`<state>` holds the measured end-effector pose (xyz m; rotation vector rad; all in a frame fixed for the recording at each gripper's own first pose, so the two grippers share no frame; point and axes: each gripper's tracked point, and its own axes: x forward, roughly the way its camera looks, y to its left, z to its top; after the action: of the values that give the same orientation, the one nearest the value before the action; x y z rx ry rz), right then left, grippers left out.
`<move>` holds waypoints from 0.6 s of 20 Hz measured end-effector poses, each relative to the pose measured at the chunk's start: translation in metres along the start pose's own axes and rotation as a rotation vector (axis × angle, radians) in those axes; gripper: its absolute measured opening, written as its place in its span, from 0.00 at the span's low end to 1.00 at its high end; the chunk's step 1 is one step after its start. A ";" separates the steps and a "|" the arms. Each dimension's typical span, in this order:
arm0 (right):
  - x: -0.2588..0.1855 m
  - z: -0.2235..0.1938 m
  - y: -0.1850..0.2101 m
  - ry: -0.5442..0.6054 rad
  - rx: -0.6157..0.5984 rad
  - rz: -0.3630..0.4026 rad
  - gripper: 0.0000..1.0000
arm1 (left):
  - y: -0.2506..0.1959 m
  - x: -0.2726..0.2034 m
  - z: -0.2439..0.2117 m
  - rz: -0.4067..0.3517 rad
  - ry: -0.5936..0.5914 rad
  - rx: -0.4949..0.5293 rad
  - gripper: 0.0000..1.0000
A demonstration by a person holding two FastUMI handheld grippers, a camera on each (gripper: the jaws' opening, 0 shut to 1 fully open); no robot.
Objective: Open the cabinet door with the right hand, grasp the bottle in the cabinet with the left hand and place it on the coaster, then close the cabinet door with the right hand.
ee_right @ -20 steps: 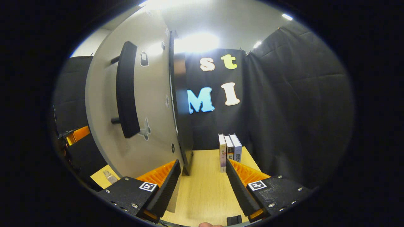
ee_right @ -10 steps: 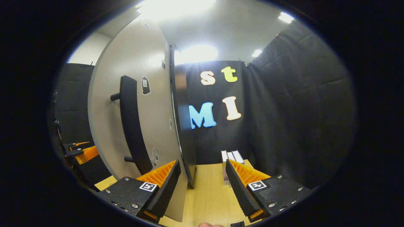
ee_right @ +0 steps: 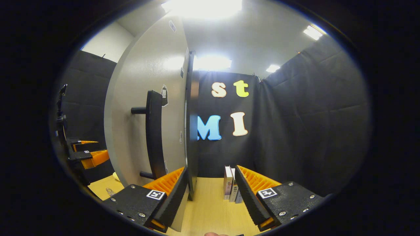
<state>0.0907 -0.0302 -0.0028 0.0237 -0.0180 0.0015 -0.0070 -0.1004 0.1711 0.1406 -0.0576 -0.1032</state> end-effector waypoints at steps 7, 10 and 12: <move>0.004 0.002 0.057 0.010 0.000 0.068 0.86 | 0.039 0.006 -0.016 -0.007 0.024 -0.023 0.89; 0.010 0.007 0.085 0.002 0.028 0.085 0.86 | 0.063 0.005 -0.025 0.009 0.042 -0.031 0.94; 0.014 0.007 0.101 -0.005 0.039 0.091 0.86 | 0.081 0.005 -0.026 0.016 0.036 -0.020 0.90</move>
<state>0.1041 0.0705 0.0073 0.0620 -0.0242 0.0923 0.0077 -0.0175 0.1570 0.1225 -0.0215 -0.0849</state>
